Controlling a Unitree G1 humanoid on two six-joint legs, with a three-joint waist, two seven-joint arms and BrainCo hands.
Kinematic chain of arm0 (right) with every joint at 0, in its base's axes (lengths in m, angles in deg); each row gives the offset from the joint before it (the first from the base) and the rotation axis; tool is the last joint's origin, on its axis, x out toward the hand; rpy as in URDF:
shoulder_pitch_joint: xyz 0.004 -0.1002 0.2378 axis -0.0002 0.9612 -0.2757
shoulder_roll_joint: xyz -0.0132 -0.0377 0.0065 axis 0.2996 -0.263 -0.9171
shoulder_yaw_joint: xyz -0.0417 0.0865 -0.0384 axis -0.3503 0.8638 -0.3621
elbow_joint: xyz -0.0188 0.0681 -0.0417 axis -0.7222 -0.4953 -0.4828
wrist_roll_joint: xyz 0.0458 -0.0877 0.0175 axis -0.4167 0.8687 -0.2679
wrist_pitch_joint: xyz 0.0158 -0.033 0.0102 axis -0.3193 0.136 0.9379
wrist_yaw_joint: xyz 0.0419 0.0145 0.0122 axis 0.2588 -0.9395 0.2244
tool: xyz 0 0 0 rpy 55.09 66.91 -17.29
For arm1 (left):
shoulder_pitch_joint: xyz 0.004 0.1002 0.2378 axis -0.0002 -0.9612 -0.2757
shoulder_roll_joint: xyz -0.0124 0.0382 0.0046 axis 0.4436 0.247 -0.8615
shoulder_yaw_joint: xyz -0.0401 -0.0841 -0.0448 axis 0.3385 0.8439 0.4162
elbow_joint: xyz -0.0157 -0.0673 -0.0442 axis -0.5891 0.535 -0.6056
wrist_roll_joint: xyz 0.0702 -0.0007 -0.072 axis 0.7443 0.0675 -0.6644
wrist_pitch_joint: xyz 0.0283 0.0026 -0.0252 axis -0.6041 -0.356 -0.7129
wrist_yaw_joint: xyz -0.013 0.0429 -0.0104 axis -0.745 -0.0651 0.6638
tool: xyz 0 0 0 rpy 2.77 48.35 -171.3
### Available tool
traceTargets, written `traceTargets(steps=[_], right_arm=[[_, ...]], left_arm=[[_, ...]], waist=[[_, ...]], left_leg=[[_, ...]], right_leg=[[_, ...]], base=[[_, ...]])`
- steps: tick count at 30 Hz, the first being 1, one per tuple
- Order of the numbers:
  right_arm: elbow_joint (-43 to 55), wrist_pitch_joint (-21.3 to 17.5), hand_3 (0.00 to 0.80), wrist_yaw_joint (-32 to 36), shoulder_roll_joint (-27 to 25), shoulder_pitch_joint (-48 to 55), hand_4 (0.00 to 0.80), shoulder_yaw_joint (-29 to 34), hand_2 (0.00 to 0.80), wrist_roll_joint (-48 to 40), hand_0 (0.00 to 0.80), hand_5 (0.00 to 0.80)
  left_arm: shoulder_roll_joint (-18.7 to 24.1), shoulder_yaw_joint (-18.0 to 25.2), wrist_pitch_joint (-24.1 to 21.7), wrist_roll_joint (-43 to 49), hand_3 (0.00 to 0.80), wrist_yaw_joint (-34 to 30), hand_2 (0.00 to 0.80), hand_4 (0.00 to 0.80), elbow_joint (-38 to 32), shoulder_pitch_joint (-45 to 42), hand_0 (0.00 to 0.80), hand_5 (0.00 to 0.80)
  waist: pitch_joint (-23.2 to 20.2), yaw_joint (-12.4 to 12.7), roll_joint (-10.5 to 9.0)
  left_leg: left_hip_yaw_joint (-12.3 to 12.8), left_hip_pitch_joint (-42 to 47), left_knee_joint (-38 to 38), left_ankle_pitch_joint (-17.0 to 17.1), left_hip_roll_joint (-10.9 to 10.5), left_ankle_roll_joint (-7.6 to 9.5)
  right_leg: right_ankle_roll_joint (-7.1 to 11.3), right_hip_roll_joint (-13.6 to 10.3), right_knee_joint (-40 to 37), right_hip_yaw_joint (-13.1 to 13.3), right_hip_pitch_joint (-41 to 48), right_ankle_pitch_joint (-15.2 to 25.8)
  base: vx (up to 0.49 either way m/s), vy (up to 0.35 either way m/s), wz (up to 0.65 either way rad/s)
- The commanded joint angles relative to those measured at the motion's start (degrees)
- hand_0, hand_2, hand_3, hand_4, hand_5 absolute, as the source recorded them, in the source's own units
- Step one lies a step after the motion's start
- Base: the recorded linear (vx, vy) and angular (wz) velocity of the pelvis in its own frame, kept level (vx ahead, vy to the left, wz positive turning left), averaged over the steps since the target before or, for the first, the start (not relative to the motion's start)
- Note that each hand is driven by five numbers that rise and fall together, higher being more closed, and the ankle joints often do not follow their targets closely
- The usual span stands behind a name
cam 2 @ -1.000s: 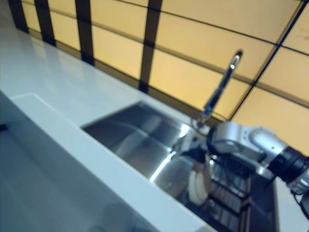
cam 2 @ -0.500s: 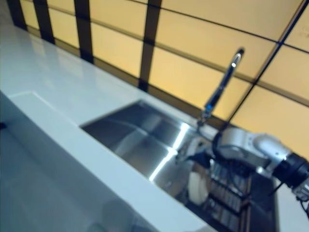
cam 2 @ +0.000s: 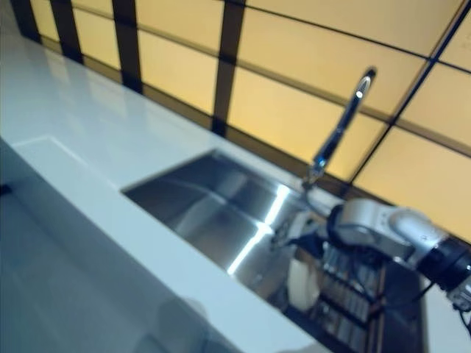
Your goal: Take plates into dishwasher
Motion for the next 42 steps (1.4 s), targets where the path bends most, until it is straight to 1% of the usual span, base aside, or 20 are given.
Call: traceTargets(steps=[1,10,21,30,42], right_arm=[[-0.52,1.55,0.0,-1.97,-3.87,0.29,0.0,1.78,0.0,-0.46,0.0,0.0],[-1.3,2.47,0.0,-1.52,-3.46,2.68,0.0,3.2,0.0,1.03,0.0,0.0],[-3.41,2.57,0.0,-2.34,-2.96,4.19,0.0,3.49,0.0,2.57,0.0,0.0],[-3.98,2.96,0.0,-2.63,-2.73,6.06,0.0,4.21,0.0,3.29,0.0,0.0],[-4.74,3.43,0.0,-3.07,-2.19,5.44,0.0,3.61,0.0,3.24,0.0,0.0]], left_arm=[[1.76,-0.45,-1.58,2.74,0.0,-0.45,0.0,0.0,0.78,1.79,0.0,0.0],[2.01,-0.82,-1.45,2.66,0.0,-0.32,0.0,0.0,0.24,1.9,0.0,0.0],[2.02,-1.18,-1.67,2.66,0.0,-0.55,0.0,0.0,0.05,1.9,0.0,0.0],[2.29,-0.89,-1.74,3.37,0.0,-0.86,0.0,0.0,-0.03,1.91,0.0,0.0],[2.61,-1.2,-1.41,3.38,0.0,-0.81,0.0,0.0,-0.45,2.37,0.0,0.0]], waist=[[-0.9,0.05,-0.38],[-0.33,0.03,0.09],[-0.09,0.08,0.48],[0.08,0.35,0.42],[0.64,0.6,0.11]], left_leg=[[3.39,-1.36,-0.64,2.08,1.25,0.77],[3.36,-1.58,-0.34,2.14,1.29,0.84],[3.07,-1.62,-0.23,2.13,1.16,0.87],[2.81,-1.68,0.04,2.03,1.19,0.88],[2.53,-2.23,0.37,2.03,1.27,0.96]], right_leg=[[1.55,-0.74,4.26,-0.36,0.88,-3.08],[1.5,-0.86,4.62,-0.38,0.64,-3.08],[1.52,-0.99,4.79,-0.44,0.59,-3.14],[1.48,-1.02,5.04,-0.75,0.67,-3.25],[1.48,-0.92,5.28,-0.68,0.26,-3.22]], base=[[0.0,0.0,0.0],[0.0,0.0,0.0],[0.0,0.0,0.0],[0.006,-0.006,0.02],[0.001,-0.001,0.0]])
